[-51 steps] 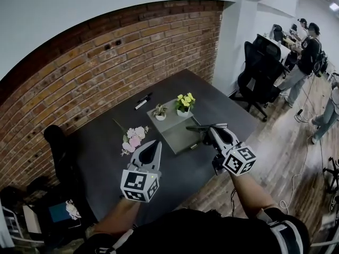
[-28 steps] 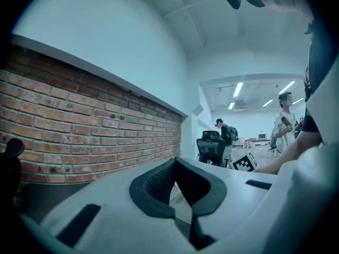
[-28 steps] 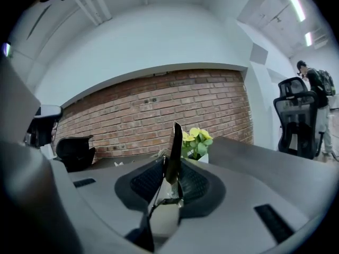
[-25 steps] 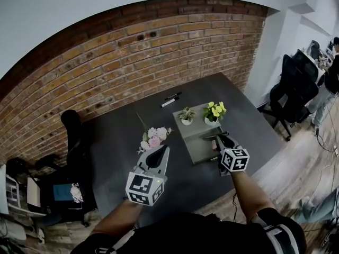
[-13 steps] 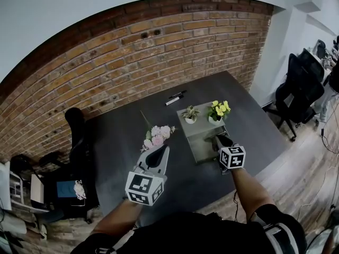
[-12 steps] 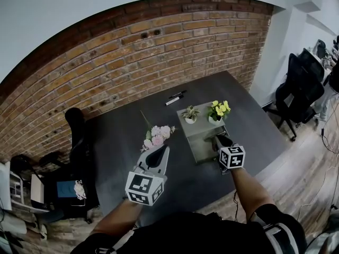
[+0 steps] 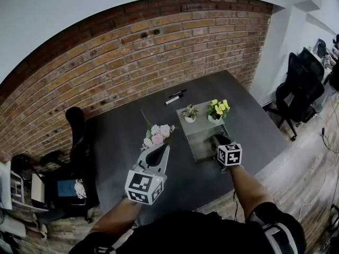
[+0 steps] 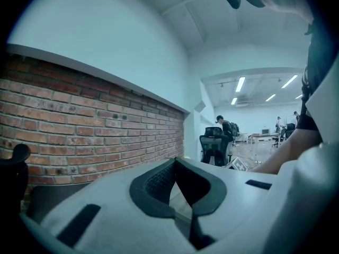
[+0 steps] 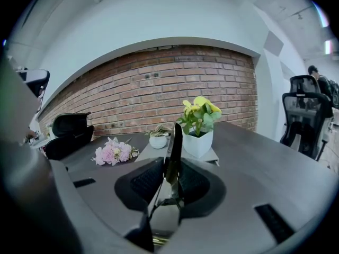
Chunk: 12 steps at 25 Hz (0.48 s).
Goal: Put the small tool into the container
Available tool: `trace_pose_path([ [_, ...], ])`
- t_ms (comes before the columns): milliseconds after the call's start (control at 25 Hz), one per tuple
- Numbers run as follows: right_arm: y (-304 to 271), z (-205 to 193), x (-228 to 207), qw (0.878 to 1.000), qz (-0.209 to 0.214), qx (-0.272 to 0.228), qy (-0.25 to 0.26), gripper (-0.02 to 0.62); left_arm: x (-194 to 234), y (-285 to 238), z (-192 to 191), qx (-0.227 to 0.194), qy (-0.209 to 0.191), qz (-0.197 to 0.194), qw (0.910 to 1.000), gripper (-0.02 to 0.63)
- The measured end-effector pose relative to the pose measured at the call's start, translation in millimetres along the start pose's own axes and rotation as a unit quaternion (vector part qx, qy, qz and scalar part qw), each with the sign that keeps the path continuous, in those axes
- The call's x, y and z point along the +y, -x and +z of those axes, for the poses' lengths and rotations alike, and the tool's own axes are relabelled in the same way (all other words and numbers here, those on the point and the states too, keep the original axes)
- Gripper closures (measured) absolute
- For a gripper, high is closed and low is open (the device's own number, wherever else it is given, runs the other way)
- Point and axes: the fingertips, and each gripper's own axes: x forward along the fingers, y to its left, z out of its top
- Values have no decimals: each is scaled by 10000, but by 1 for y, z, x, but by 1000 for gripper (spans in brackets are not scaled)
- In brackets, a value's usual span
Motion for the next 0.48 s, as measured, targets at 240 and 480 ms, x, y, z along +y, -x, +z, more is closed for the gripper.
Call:
trace_pose_path([
  [240,4,11,2,9999,29,-155,-22,489,-1,4,2,-20,-7,1,10000,597],
  [480,24,43,9,9971,149,-709,-236,488,-5,6,5,-81,-10,-50,10000,597],
])
